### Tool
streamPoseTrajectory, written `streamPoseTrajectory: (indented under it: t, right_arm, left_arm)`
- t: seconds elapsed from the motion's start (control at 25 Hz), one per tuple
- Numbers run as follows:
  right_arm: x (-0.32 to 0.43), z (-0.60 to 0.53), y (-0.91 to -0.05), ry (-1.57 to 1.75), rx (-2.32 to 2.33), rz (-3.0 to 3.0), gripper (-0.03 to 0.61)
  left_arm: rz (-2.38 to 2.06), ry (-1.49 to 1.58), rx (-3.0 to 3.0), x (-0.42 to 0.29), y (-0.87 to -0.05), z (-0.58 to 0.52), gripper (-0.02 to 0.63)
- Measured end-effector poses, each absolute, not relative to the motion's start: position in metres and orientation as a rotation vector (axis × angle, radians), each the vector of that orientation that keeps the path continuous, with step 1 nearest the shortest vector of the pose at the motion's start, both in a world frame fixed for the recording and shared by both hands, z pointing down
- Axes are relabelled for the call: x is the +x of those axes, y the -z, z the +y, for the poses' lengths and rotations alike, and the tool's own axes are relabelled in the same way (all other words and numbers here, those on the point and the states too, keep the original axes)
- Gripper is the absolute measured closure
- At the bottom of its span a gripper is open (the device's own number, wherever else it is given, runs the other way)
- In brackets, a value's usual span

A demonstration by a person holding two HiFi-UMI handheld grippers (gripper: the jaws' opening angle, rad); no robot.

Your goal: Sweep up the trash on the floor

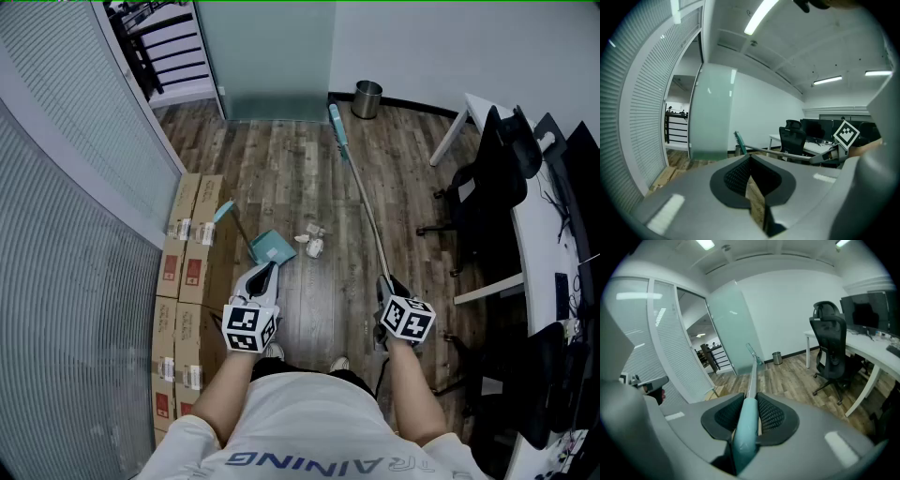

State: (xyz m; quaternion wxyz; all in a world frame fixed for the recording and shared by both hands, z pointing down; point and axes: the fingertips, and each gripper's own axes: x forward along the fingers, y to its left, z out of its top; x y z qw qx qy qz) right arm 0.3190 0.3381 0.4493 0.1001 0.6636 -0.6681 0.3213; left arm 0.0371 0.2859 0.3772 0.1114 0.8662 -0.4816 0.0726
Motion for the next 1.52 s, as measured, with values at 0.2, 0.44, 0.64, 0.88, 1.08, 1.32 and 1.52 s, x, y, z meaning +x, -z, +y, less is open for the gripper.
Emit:
streamPoseTrajectory:
  t: [0.2, 0.44, 0.64, 0.88, 1.08, 1.32, 1.52]
  right_arm:
    - [0.305, 0.328, -0.447, -0.850, 1.949, -1.936, 0.474]
    - [0.297, 0.332, -0.437, -0.831, 1.926, -1.968, 0.474]
    - [0.296, 0.336, -0.430, -0.835, 1.940, -1.979, 0.474]
    - [0.287, 0.332, -0.438, -0.883, 1.933, -1.950, 0.474]
    - [0.268, 0.321, -0.462, -0.961, 1.898, -1.865, 0.474]
    - [0.233, 0.299, -0.493, -1.025, 1.897, -1.755, 0.474]
    - [0.217, 0.280, -0.503, -1.058, 1.885, -1.724, 0.474]
  left_arm:
    - [-1.417, -0.255, 2.495, 0.042, -0.385, 0.275, 0.613]
    - [-1.410, -0.244, 2.478, 0.039, -0.386, 0.281, 0.612]
    - [-1.386, -0.216, 2.491, 0.036, -0.385, 0.289, 0.612]
    - [-1.363, -0.198, 2.505, 0.024, -0.387, 0.281, 0.612]
    - [-1.371, -0.188, 2.504, -0.010, -0.394, 0.265, 0.612]
    - [-1.376, -0.173, 2.479, -0.063, -0.408, 0.236, 0.612]
    - [-1.391, -0.178, 2.452, -0.091, -0.414, 0.212, 0.613]
